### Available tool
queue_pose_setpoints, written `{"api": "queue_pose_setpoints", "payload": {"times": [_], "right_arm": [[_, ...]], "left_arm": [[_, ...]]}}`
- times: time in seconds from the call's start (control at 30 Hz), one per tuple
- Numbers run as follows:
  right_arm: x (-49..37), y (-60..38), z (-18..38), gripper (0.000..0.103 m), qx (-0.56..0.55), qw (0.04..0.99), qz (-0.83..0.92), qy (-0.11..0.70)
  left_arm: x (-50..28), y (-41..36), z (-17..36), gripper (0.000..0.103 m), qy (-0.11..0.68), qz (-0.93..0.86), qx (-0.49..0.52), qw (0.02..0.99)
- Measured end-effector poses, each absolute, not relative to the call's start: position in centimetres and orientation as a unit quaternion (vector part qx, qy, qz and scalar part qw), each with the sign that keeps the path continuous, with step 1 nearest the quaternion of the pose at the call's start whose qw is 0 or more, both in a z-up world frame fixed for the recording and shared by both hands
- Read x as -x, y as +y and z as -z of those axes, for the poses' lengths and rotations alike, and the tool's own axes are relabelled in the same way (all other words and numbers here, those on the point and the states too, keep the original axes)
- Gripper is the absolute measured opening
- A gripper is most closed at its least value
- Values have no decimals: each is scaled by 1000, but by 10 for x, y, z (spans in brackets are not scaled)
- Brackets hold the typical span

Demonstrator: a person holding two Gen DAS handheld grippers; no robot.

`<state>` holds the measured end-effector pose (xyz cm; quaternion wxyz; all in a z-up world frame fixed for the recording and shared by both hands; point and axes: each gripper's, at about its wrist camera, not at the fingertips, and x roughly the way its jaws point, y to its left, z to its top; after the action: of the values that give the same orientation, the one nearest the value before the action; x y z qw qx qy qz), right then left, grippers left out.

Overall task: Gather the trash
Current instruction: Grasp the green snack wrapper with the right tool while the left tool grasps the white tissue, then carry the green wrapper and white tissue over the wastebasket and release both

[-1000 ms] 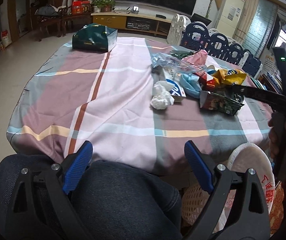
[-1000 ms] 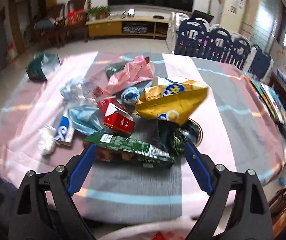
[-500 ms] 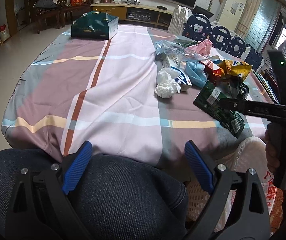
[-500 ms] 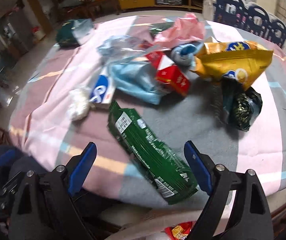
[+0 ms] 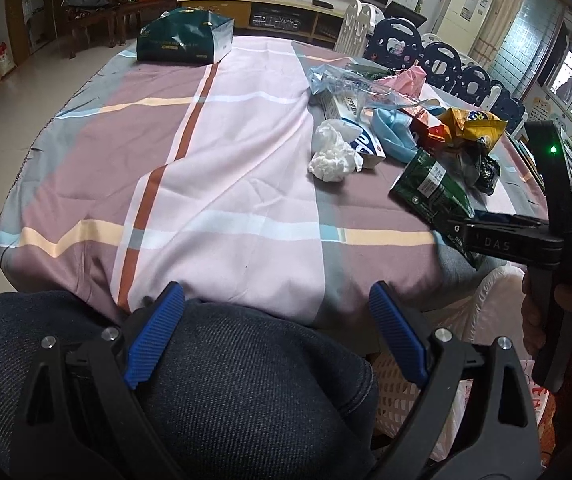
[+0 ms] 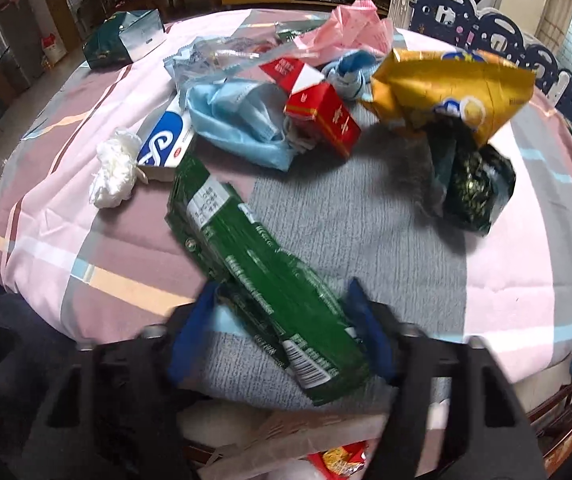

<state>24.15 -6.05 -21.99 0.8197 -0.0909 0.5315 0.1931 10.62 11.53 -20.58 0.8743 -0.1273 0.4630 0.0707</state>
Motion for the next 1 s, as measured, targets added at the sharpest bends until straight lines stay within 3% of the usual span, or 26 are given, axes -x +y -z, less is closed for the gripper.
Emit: {"api": "queue_pose_setpoints", "payload": {"times": [0.1,0.33,0.43,0.6,0.7,0.73,1.0], "right_arm": [[-230,-61,217,27,71,826,-202,521],[-202,-104,176,27,-63,854,-193,478],[-181,-127,157,27,-108,855,-196,468],[-149,-152,149,27,-127,852,-190,472],[-137,-161,152,27,-138,848,-187,477],[-134,-164,151,27,-141,848,-186,477],[-122,-159,128,27,-133,860,-197,452]], "left_arm": [[-108,117,204,93,461,-71,132,875],[-163,114,191,89,442,-36,133,886],[-204,113,198,73,452,-14,151,879],[-250,97,227,63,485,-2,142,863],[-255,89,235,44,490,-7,129,862],[-254,89,235,24,488,-1,133,862],[-202,107,198,22,407,25,215,887]]}}
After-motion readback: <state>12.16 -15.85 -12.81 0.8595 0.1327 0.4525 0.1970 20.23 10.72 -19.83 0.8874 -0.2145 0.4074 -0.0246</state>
